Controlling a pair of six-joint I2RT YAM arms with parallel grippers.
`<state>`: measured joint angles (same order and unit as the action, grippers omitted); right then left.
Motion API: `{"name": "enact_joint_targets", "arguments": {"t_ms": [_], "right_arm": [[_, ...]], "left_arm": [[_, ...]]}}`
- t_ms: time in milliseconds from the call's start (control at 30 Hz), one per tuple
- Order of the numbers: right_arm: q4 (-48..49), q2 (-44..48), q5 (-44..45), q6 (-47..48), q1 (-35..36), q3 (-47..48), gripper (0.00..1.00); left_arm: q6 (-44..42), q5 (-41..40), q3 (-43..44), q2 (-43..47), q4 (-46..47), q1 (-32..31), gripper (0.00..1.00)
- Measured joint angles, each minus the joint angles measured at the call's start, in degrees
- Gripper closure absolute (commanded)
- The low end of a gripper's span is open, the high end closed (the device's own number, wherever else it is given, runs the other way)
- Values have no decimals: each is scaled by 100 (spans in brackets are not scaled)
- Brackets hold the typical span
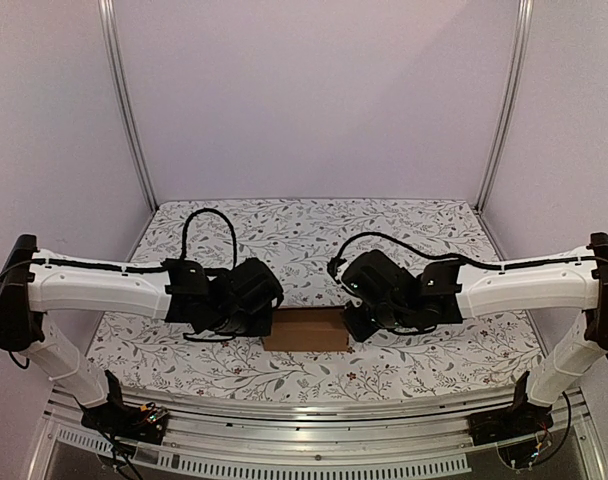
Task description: Fold the paper box
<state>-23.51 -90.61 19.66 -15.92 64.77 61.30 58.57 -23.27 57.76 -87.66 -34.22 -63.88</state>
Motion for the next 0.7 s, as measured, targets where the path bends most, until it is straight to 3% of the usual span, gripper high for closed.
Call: {"name": "enact_joint_targets", "arguments": {"t_ms": [300, 700], "right_arm": [[-105, 0, -96, -92, -55, 44, 100], [-1005, 0, -1099, -378, -509, 741, 100]], "left_arm": [[-4, -33, 0, -11, -2, -15, 100], [-52, -258, 151, -195, -111, -48, 100]]}}
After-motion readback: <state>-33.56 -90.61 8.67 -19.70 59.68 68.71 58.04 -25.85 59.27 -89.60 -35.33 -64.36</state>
